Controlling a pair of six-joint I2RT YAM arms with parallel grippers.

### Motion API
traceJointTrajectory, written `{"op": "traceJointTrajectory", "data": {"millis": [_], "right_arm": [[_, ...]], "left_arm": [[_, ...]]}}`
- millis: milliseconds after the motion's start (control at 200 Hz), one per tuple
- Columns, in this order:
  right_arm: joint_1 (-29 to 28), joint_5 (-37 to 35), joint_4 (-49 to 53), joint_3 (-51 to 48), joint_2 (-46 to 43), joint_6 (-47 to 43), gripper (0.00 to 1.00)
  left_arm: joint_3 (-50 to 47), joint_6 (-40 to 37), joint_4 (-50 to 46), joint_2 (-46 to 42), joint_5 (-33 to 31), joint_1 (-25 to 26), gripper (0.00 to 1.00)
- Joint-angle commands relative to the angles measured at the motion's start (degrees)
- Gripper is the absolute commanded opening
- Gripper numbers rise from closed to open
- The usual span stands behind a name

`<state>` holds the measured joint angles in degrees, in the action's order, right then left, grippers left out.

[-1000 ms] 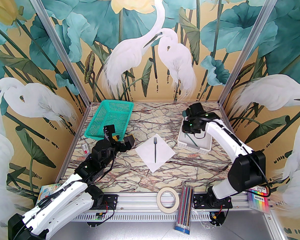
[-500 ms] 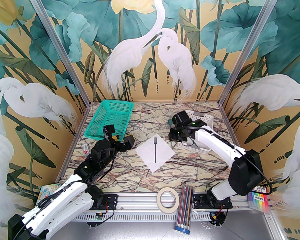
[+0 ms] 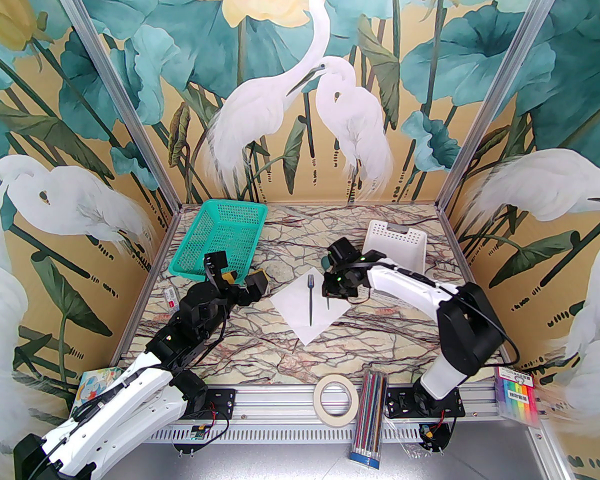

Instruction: Place the utensils on the paper napkin and roll it up

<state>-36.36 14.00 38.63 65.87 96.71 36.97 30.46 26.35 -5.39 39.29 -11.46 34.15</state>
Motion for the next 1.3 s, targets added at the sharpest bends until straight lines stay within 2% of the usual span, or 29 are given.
{"op": "traceJointTrajectory", "data": {"millis": [0, 315, 1295], "right_arm": [[-1.2, 1.9, -3.4, -1.4, 2.7, 3.0, 0.15], [-2.2, 3.0, -5.2, -1.3, 6.9, 4.7, 0.16], [-4.0, 3.3, -6.7, -1.9, 9.7, 7.2, 0.16]], "left_arm": [[-1.0, 0.3, -0.1, -1.0, -0.1, 0.0, 0.99], [-1.3, 0.4, -0.6, -1.6, -0.4, 0.0, 1.0], [-1.6, 0.5, -1.0, -1.7, -0.6, -0.1, 0.99]]}}
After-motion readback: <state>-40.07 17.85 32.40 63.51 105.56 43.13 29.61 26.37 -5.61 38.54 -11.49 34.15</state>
